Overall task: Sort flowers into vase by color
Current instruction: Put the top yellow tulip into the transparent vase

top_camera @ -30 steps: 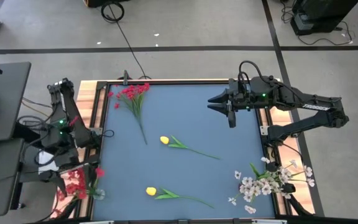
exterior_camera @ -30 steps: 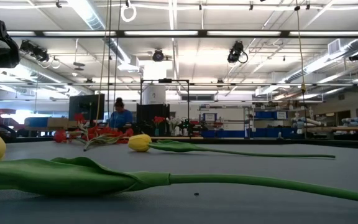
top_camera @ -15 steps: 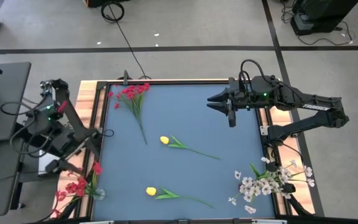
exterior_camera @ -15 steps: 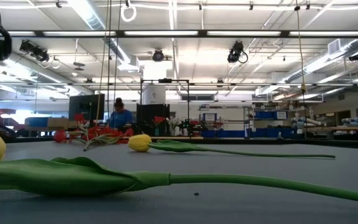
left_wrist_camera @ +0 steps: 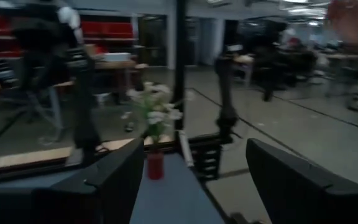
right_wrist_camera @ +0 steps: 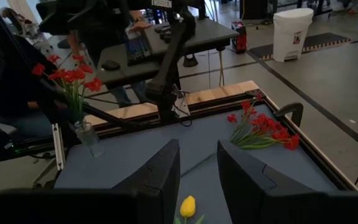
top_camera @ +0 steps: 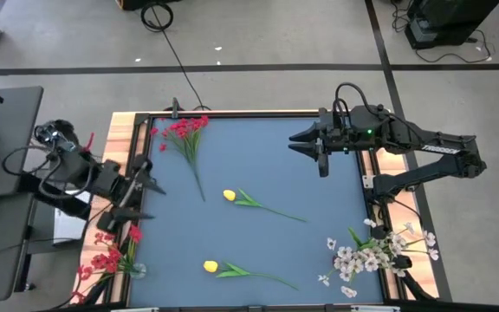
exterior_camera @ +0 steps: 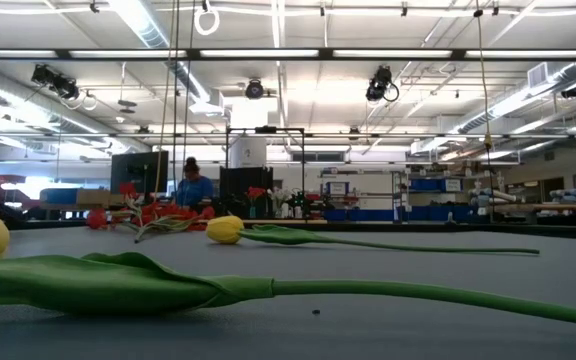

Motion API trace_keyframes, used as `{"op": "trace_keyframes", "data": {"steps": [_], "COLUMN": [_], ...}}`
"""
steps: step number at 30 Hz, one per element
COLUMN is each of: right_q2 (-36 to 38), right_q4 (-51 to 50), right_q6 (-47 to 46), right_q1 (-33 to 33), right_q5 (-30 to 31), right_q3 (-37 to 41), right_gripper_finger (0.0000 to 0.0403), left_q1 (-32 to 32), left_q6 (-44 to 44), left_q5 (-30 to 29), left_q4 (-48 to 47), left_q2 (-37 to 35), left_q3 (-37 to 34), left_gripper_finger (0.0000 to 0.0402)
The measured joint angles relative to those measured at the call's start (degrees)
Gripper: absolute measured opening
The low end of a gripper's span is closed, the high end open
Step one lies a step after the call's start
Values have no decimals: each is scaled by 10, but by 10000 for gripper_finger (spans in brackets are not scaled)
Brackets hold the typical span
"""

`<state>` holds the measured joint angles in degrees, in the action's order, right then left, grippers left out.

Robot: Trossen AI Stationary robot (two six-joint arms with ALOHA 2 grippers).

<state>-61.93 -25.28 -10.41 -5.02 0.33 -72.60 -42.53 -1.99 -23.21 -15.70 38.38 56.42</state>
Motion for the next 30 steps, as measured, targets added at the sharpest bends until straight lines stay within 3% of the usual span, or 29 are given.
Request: {"op": "trace_keyframes", "data": {"steps": [14, 18, 22, 30], "right_q2": [0, 0, -6, -84], "right_q4": [0, 14, 67, 84], "right_q6": [0, -9, -90, -165], "right_q1": [0, 0, 0, 0], "right_q5": [0, -1, 3, -4], "right_q3": [0, 0, 0, 0], "right_gripper_finger": [117, 117, 117, 117], "left_q1": [194, 213, 223, 226], "left_q6": [-96, -107, -101, -94], "left_q5": [-13, -13, -12, -12], "left_q4": [73, 84, 84, 85], "left_q2": [103, 122, 131, 130], "left_q3": [0, 0, 0, 0], "left_gripper_finger": [286, 286, 286, 286]}}
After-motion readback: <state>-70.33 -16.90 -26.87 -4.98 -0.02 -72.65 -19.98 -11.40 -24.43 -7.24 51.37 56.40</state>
